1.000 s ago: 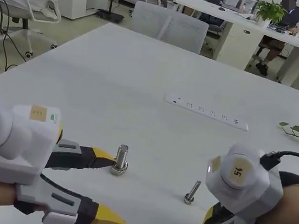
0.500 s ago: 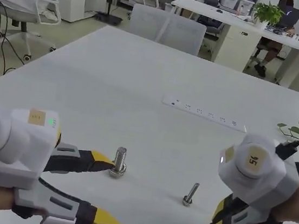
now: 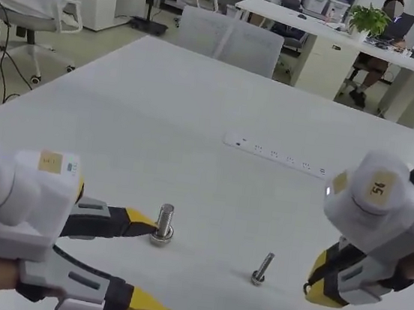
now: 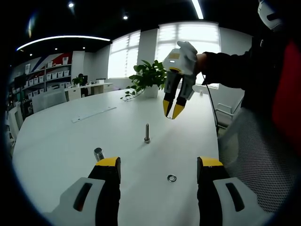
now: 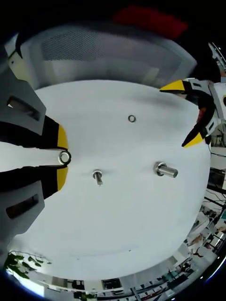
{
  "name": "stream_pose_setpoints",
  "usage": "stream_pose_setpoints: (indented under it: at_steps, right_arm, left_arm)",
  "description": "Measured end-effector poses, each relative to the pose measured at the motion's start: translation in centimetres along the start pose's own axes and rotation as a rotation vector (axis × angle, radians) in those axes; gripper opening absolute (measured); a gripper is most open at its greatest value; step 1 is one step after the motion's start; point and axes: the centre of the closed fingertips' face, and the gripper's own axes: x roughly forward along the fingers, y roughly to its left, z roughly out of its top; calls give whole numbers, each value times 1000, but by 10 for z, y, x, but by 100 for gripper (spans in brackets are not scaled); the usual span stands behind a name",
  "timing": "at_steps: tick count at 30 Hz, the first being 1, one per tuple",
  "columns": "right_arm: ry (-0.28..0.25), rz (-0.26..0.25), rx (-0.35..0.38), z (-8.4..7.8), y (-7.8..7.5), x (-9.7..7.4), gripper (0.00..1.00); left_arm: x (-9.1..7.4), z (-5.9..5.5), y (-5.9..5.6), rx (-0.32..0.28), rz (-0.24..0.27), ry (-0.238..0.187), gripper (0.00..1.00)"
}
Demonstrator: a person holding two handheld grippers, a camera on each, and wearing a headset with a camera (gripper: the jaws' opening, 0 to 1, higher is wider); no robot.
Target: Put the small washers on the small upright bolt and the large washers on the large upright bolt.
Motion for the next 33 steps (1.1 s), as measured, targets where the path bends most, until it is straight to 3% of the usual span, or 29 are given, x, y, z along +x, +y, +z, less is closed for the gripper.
stream_pose_setpoints:
  at_steps: [19,33]
  right_arm:
    - [-37,-41,-55,32,-18,-18,13]
    - [-31,-29,-97,46,-32,-4,13]
  left_arm:
    - [-2,0,2,-3,8,-4,65]
    - [-2,-1,5,-6,12,-2,65]
